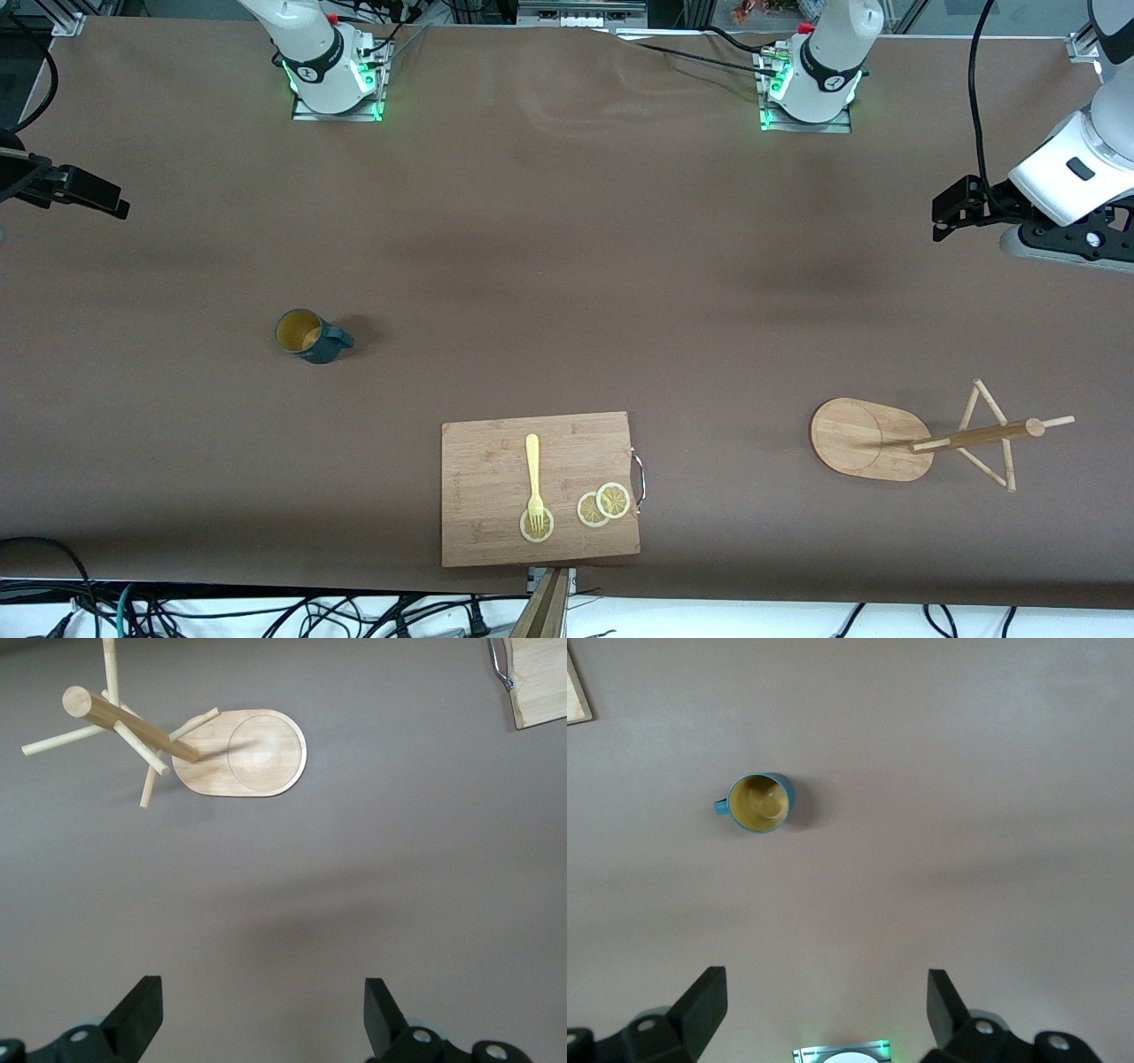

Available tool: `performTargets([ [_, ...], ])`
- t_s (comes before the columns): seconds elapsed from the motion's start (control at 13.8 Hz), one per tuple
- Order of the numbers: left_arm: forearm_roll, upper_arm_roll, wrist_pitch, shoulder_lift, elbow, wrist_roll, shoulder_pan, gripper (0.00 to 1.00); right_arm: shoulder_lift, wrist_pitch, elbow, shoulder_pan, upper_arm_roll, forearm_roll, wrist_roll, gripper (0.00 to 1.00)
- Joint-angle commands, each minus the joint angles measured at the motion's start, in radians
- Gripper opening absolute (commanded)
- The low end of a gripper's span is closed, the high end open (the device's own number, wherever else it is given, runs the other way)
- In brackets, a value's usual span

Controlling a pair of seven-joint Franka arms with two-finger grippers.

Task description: Pass cup and hang on rack

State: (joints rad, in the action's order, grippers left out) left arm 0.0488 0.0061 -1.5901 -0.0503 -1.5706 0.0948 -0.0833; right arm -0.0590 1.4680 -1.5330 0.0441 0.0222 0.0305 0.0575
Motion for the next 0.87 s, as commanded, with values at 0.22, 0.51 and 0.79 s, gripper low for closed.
performTargets([
  [0.22,0.026,-0.005,0.012,-0.008,0.031,0.008,0.0,1.0,-0.013,-0.008,0.028,0.016,-0.005,-0.015,-0.002,1.0],
  [0.51,0.026,0.002,0.013,-0.002,0.031,0.008,0.014,1.0,-0.019,-0.011,0.042,0.016,-0.005,-0.015,-0.005,1.0],
  [0.79,0.026,0.006,0.016,-0.002,0.031,0.008,0.014,1.0,-0.019,-0.011,0.042,0.016,-0.005,-0.018,-0.005,1.0],
])
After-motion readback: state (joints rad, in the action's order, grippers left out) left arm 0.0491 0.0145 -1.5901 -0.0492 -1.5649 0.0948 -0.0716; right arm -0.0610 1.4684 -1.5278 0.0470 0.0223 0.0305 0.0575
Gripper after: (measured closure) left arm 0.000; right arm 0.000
